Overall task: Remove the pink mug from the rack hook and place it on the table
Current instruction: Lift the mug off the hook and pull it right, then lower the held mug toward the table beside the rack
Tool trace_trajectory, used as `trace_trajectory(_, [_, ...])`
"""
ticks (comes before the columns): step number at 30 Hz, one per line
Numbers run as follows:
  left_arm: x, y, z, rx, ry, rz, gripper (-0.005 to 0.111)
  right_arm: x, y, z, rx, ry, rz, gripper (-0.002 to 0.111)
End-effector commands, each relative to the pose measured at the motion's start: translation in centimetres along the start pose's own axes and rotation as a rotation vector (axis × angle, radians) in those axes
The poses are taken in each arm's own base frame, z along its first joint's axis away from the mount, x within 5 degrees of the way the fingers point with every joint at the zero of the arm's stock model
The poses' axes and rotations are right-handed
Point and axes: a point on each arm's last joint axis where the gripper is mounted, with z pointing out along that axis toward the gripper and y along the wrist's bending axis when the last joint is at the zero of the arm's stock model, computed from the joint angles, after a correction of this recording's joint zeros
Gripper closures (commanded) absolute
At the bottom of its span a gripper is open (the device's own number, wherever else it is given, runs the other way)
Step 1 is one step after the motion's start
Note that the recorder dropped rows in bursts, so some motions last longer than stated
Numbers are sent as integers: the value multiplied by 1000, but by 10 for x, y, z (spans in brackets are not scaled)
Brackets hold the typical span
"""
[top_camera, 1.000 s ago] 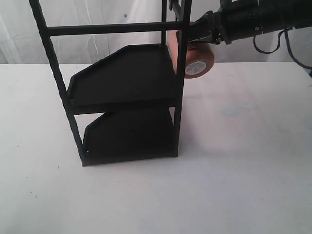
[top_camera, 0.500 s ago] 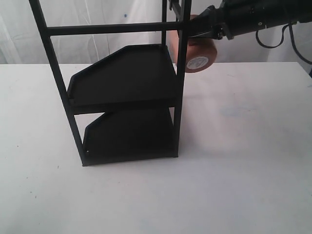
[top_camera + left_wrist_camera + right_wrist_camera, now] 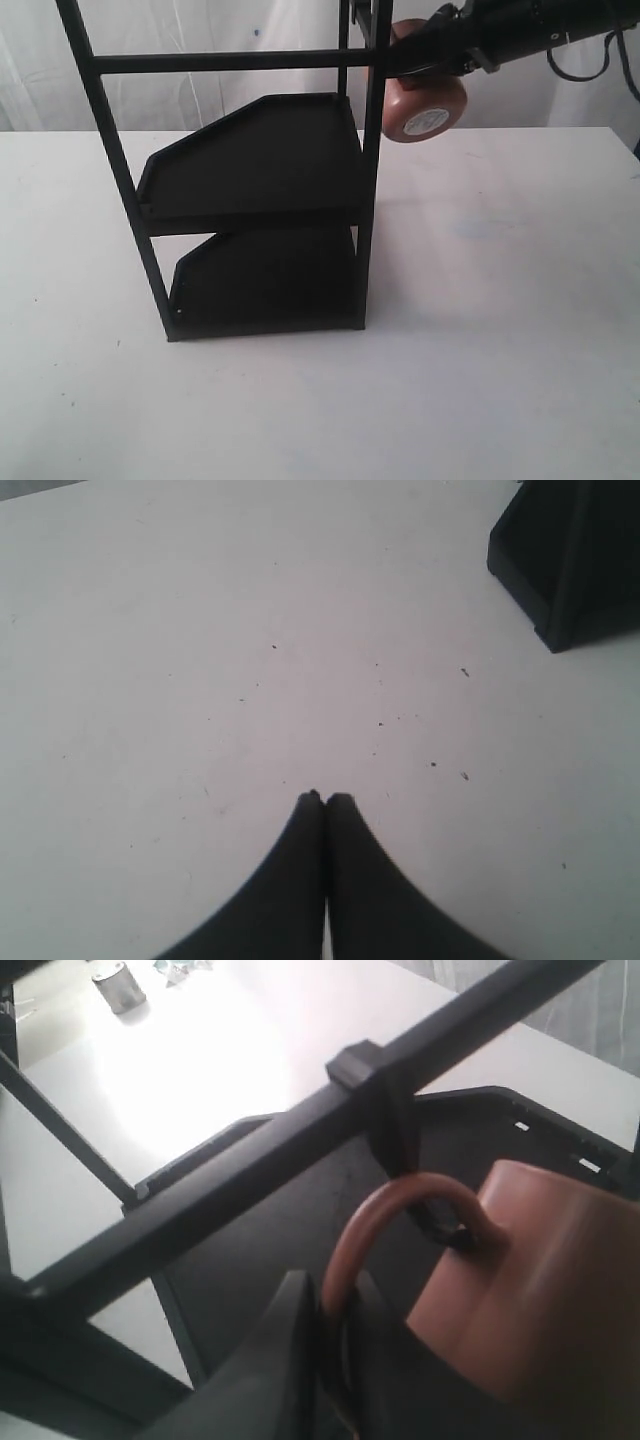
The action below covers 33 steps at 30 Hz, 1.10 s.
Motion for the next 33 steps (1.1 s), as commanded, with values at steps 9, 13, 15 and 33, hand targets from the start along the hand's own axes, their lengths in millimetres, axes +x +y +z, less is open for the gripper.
trace_trajectory(9, [1,0,0,0,-1,0,107,-22,48,-46,174,103,-40,108])
trace_trajectory(13, [1,0,0,0,-1,0,107,-23,67,-56,164,115,-40,108])
trace_trajectory(15, [1,0,0,0,-1,0,107,-16,72,-57,161,121,8,108])
trace_trajectory(33, [1,0,0,0,-1,0,107,72,213,-107,283,28,87,108])
